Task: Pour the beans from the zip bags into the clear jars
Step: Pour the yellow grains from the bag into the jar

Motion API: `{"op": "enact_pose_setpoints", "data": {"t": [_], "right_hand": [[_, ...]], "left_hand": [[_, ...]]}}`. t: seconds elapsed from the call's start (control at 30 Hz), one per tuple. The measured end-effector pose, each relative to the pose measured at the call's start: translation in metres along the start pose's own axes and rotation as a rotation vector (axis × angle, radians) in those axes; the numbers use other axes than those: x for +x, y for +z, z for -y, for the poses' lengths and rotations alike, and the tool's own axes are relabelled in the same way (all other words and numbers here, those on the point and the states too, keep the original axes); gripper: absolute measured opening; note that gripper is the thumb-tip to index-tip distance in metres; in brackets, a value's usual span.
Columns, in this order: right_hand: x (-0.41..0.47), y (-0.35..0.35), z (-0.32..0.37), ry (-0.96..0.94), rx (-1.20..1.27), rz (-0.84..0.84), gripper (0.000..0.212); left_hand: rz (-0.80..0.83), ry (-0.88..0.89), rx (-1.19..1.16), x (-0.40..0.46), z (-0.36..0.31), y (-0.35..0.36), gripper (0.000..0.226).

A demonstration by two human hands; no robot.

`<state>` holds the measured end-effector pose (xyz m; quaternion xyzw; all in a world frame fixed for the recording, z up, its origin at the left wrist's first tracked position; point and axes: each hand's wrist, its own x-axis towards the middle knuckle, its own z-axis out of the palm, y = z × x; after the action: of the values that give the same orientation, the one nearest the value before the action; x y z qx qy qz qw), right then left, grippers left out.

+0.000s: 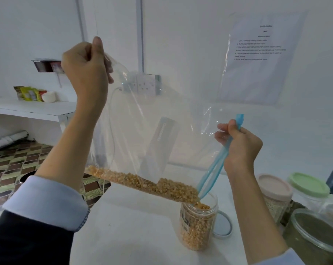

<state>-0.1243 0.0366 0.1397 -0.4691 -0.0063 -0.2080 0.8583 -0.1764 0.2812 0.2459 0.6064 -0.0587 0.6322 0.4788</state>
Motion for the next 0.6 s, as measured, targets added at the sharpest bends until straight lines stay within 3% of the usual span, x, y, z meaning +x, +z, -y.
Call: {"op": "enact_pose_setpoints", "data": {"t": [0.6], "right_hand": [[0.0047, -0.0037, -0.0018, 0.013, 0.010, -0.012, 0.026]], "left_hand": [[0.049, -0.010, -0.009, -0.0022, -0.0050, 0.0017, 0.045]]}}
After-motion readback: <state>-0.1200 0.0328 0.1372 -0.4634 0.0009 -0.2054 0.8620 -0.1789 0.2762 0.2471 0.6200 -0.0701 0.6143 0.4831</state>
